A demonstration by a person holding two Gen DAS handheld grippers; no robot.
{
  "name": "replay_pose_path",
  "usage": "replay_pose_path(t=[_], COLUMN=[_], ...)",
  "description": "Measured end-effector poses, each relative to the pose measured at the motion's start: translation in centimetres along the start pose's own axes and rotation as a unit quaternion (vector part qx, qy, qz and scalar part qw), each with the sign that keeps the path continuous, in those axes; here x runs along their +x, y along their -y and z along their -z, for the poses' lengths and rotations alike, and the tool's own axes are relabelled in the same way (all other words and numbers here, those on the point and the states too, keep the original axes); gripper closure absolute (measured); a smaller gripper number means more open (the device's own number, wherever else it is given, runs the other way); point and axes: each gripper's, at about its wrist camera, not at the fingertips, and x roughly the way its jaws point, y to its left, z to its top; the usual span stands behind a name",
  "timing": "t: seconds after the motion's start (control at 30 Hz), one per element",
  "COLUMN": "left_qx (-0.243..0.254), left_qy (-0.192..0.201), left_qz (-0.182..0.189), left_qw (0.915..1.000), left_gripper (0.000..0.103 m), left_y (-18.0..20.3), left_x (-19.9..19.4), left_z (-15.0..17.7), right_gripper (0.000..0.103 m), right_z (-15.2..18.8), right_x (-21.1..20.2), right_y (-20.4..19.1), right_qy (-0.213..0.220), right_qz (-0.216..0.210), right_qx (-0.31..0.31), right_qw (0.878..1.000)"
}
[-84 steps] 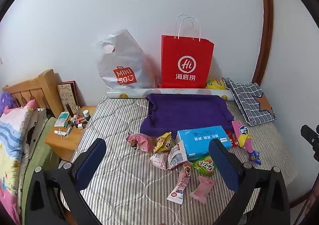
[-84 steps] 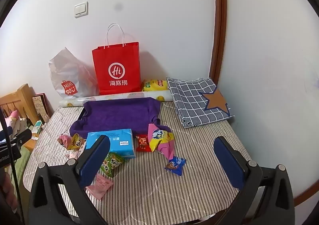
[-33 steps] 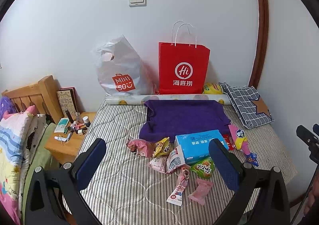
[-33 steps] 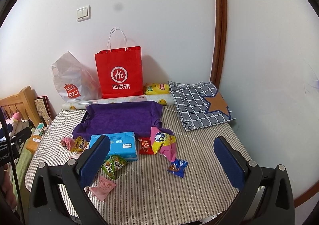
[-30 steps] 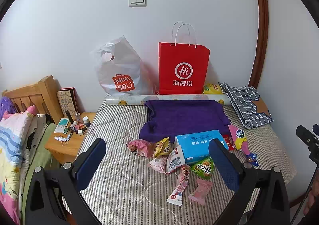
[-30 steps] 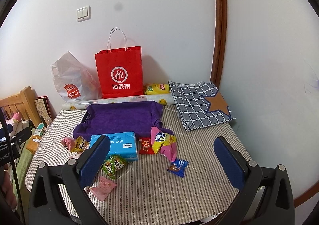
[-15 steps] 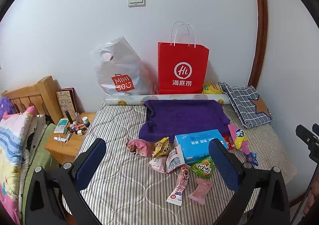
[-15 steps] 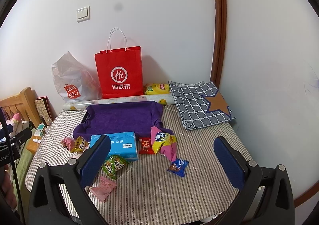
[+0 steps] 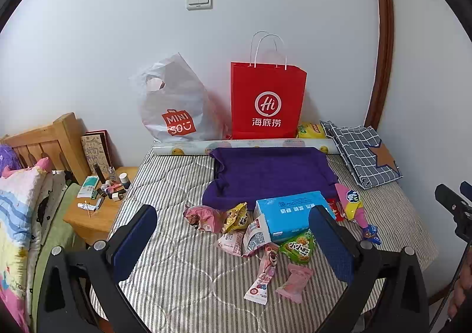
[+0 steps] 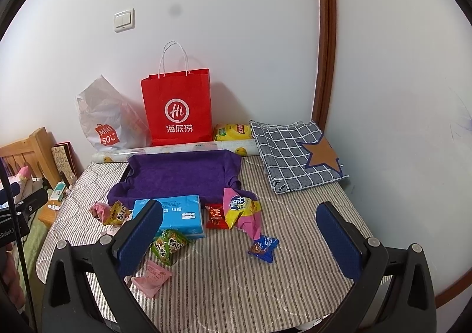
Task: Organize snacks
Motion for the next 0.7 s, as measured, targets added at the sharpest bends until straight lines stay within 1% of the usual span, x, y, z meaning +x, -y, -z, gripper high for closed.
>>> replay_pose_path(t=[0.1, 0.4, 0.53, 0.67, 0.7], left_qx=[0.000, 0.004, 0.009, 0.002, 0.001], left_qy=[0.000, -0.006, -0.015, -0.034, -0.040], left_qz=[0.005, 0.000, -0.010, -0.014, -0.015], left_qw=[1.0000, 1.0000, 0.9998, 0.9993, 0.9991], left_gripper=[0.000, 0.000, 0.000, 0.000, 0.000], left_y=[0.0, -0.2, -0.3, -0.7, -0.8], left_x=[0.1, 1.4, 2.8, 5.0, 5.6], left_z=[0.0, 0.2, 0.5, 0.9, 1.1], right_gripper=[0.001, 0.001, 0.001, 0.001, 0.003], right_z=[0.2, 0.5, 0.9, 1.5, 1.7], right_x=[0.1, 0.7, 2.0, 4.2, 4.9], right_y=[0.1, -0.2, 0.0, 0.5, 0.8], right_qy=[0.000, 0.001, -0.004, -0.022, -0.028], right_qz=[-0.005, -0.005, -0.009, -0.006, -0.005], right_qx=[0.001, -0.004, -0.005, -0.003, -0.001], right_qw=[1.000, 1.000, 1.000, 1.000, 1.000])
